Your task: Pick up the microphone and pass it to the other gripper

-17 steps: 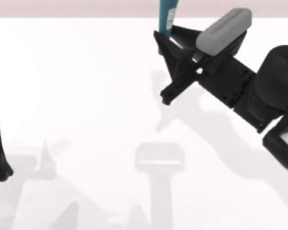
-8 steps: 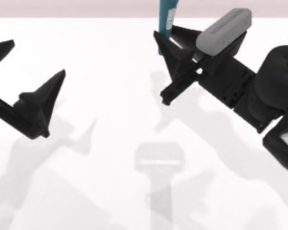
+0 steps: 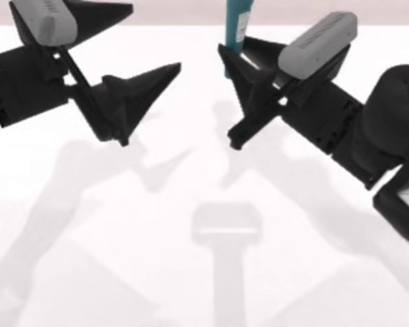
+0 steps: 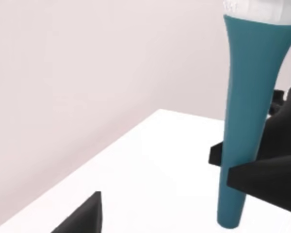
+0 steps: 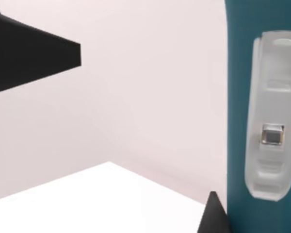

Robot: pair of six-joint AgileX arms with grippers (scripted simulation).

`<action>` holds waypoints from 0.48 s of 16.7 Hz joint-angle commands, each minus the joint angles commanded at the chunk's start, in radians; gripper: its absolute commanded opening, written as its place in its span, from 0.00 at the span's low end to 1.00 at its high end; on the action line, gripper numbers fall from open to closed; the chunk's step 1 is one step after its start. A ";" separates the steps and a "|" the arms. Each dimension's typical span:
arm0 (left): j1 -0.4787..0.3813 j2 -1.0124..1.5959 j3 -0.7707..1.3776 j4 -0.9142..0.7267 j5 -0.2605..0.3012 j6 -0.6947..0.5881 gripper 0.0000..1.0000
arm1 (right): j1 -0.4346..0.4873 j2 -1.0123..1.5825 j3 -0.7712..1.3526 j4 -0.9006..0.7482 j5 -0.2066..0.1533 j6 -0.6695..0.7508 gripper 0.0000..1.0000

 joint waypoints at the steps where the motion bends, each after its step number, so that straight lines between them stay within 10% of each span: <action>1: -0.007 0.027 0.018 0.011 0.018 0.003 1.00 | 0.000 0.000 0.000 0.000 0.000 0.000 0.00; 8: -0.009 0.046 0.031 0.019 0.028 0.005 1.00 | 0.000 0.000 0.000 0.000 0.000 0.000 0.00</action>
